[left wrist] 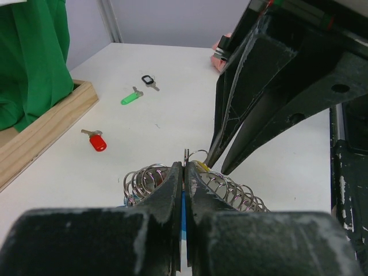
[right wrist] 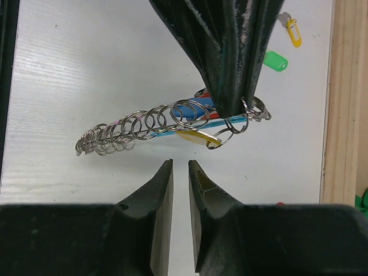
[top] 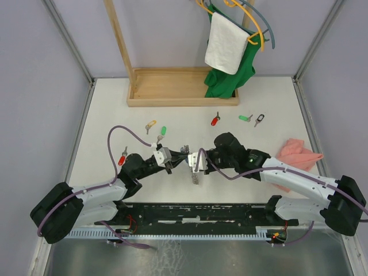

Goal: Put the keys on the keyring

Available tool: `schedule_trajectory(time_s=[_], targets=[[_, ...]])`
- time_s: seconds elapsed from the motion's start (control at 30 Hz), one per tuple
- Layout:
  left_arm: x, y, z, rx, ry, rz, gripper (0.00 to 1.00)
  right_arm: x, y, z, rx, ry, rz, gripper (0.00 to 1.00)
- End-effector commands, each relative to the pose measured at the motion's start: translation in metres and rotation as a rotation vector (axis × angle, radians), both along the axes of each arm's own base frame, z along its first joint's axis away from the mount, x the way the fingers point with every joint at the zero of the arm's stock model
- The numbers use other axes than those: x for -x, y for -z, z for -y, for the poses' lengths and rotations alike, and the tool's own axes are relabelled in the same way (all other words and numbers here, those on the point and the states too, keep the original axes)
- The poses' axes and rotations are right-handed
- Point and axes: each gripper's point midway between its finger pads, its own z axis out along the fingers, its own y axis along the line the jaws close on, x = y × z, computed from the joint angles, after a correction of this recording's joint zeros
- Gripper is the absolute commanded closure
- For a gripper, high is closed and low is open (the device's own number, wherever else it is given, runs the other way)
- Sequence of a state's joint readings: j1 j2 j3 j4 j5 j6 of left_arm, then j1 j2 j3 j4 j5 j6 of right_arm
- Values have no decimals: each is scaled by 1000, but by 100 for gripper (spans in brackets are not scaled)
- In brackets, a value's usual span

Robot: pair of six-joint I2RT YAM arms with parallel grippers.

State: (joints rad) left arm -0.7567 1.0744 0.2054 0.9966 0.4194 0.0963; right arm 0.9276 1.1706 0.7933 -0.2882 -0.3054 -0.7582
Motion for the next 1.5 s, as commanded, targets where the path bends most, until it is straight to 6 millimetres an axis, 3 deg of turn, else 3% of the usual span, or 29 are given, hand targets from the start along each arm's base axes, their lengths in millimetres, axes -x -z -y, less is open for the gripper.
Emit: schedule_trajectory(time_s=[0.0, 0.3, 0.5, 1.07, 1.47], targets=[[-1, -31, -1, 104, -9, 69, 97, -5, -38, -10, -167, 45, 30, 74], [-2, -30, -3, 114, -23, 79, 97, 2, -63, -13, -343, 163, -139, 59], [-3, -31, -3, 117, -30, 79, 97, 1, -65, -21, -439, 263, -277, 58], [-1, -33, -4, 128, -22, 89, 97, -16, -48, -25, -481, 347, -274, 71], [2, -35, -4, 140, -9, 98, 97, -13, -39, -23, -418, 312, -249, 96]])
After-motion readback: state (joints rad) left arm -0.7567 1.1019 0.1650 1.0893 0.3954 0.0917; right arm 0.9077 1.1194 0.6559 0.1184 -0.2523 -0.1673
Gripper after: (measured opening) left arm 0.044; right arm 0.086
